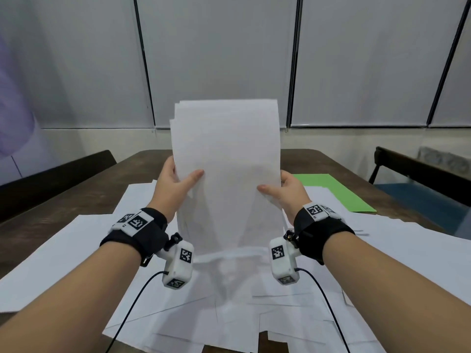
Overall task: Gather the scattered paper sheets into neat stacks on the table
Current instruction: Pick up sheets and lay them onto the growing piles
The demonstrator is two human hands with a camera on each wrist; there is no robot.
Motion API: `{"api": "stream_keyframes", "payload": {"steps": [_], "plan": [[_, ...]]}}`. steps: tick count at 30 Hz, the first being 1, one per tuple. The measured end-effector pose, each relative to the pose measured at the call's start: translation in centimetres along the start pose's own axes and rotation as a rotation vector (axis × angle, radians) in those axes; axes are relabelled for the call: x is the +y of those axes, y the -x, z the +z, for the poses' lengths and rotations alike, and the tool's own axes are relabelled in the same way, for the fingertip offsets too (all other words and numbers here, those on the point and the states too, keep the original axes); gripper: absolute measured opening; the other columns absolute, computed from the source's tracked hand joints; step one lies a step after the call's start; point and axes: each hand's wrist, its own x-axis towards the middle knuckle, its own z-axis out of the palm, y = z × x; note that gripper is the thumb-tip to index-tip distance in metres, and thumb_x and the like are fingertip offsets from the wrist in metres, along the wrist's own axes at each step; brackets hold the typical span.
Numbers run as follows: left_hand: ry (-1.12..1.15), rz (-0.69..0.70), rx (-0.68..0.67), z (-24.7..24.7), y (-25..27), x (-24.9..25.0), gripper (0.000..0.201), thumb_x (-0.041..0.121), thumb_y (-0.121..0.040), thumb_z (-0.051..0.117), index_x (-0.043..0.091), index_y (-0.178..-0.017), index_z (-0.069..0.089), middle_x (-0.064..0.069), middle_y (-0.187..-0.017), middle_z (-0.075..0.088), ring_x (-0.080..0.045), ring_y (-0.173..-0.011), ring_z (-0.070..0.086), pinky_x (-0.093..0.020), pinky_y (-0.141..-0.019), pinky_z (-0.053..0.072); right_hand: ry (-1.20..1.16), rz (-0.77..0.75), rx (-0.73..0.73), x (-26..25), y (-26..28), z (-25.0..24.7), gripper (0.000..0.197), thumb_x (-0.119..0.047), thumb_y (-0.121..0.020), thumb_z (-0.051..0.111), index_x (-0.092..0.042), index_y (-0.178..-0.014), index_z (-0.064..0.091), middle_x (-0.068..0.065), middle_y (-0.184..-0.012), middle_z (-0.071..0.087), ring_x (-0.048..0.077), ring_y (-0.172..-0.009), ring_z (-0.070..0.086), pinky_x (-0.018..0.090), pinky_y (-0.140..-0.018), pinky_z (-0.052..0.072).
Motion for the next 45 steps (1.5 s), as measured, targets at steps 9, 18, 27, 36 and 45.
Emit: {"api": "stream_keyframes", "payload": {"steps": [9,18,27,36,45], "plan": [[-0.049,0.107,0.138,1.4,0.8,-2.0,0.019,0.009,-0.095,0.054,0.016,-0.112,0.050,0.002,-0.111,0.064,-0.011,-0.103,0.062,-0.030,-0.093,0.050,-0.021,0.000,0.006,0.9,0.8,1.0,0.036,0.017,-0.080,0.057,-0.012,-0.098,0.066,0.011,-0.092,0.072,0.021,-0.076,0.068,0.033,-0.075,0.056],[-0.075,0.120,0.126,2.6,1.0,-1.8,0.024,0.028,-0.099,0.049,0.020,-0.120,0.043,0.019,-0.106,0.059,0.017,-0.090,0.057,-0.002,-0.077,0.044,0.030,-0.009,0.075,0.7,0.4,1.9,0.032,-0.006,-0.085,0.067,-0.023,-0.106,0.050,-0.001,-0.101,0.067,0.016,-0.090,0.066,0.033,-0.088,0.052],[-0.208,-0.318,0.008,0.4,2.2,-6.1,0.043,0.027,-0.095,0.055,0.016,-0.132,0.035,-0.002,-0.122,0.056,-0.021,-0.111,0.056,-0.036,-0.095,0.046,0.350,0.116,0.114,3.6,1.1,1.7,0.029,-0.015,-0.088,0.064,-0.007,-0.115,0.063,0.010,-0.107,0.068,0.027,-0.100,0.064,0.038,-0.091,0.052],[-1.204,-0.806,-0.398,-5.3,2.9,-9.7,0.073,0.059,-0.086,0.055,0.006,-0.135,0.048,-0.011,-0.140,0.049,-0.026,-0.128,0.046,-0.029,-0.104,0.035,0.770,0.463,0.040,6.7,1.8,-3.2,0.031,-0.011,-0.085,0.064,0.002,-0.114,0.064,0.017,-0.114,0.067,0.027,-0.102,0.065,0.022,-0.073,0.045],[-1.184,-0.830,-0.514,-3.5,2.3,-9.5,0.078,0.067,-0.090,0.035,0.009,-0.141,0.041,-0.008,-0.147,0.041,-0.026,-0.133,0.040,-0.035,-0.108,0.030,1.052,0.609,-0.086,8.1,1.8,-5.3,0.057,-0.034,-0.094,0.058,-0.008,-0.142,0.042,0.007,-0.146,0.044,0.025,-0.131,0.046,0.027,-0.105,0.038]]}}
